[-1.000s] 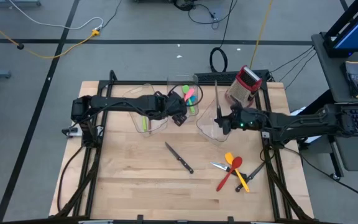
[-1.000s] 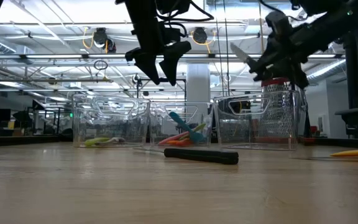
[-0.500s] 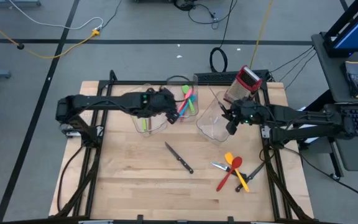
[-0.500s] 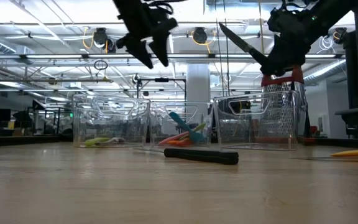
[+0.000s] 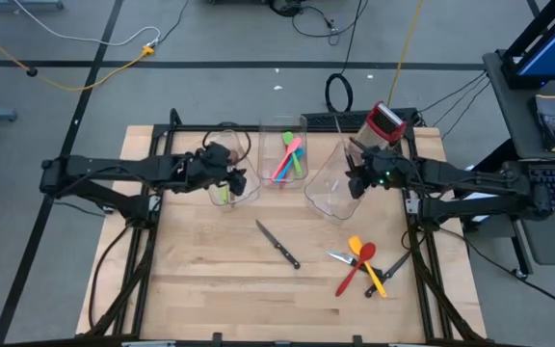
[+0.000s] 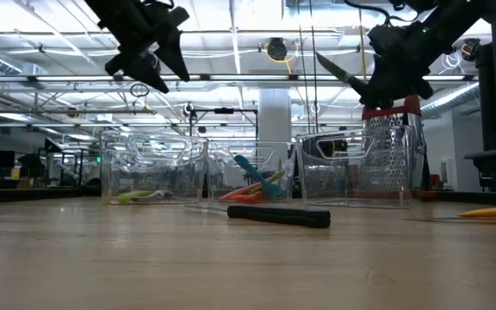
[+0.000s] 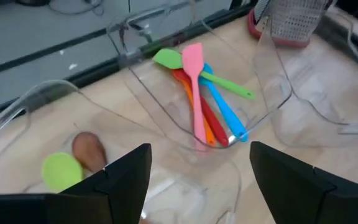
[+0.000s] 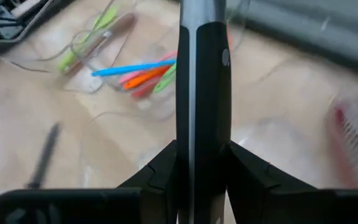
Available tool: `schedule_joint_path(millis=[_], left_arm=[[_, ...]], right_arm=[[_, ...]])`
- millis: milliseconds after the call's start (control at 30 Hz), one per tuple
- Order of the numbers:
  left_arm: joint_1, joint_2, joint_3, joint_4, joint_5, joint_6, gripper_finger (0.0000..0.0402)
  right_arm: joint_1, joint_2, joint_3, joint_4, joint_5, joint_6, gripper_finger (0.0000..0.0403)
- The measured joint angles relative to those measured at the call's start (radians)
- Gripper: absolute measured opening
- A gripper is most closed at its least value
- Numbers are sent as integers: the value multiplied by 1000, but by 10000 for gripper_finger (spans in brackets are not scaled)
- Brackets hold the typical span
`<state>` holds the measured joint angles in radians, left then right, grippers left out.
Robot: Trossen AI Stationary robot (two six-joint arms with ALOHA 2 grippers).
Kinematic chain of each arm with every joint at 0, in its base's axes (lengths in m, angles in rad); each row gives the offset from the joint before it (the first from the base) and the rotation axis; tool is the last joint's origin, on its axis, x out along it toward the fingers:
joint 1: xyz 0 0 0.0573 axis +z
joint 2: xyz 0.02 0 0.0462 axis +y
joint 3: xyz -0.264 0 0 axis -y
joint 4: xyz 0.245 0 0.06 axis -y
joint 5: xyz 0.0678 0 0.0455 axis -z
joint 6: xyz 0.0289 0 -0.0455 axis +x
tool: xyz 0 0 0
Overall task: Pick & Place Kitchen Items
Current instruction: Put the left silver kitchen knife in the right bin
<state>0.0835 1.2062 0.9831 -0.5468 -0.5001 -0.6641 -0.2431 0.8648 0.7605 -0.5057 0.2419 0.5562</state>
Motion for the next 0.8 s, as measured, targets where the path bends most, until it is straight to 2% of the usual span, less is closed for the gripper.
schedule_joint_path(millis=[333, 633, 800], left_arm=[[2, -51, -108, 48, -2, -9, 278], [17, -46, -108, 63, -30, 63, 278], [64, -46, -108, 75, -38, 136, 278]], right_arm=[[12, 14, 0, -74, -238, 535, 90], [-5, 10, 0, -29, -483, 836, 90], [-5, 10, 0, -33, -542, 1034, 90]])
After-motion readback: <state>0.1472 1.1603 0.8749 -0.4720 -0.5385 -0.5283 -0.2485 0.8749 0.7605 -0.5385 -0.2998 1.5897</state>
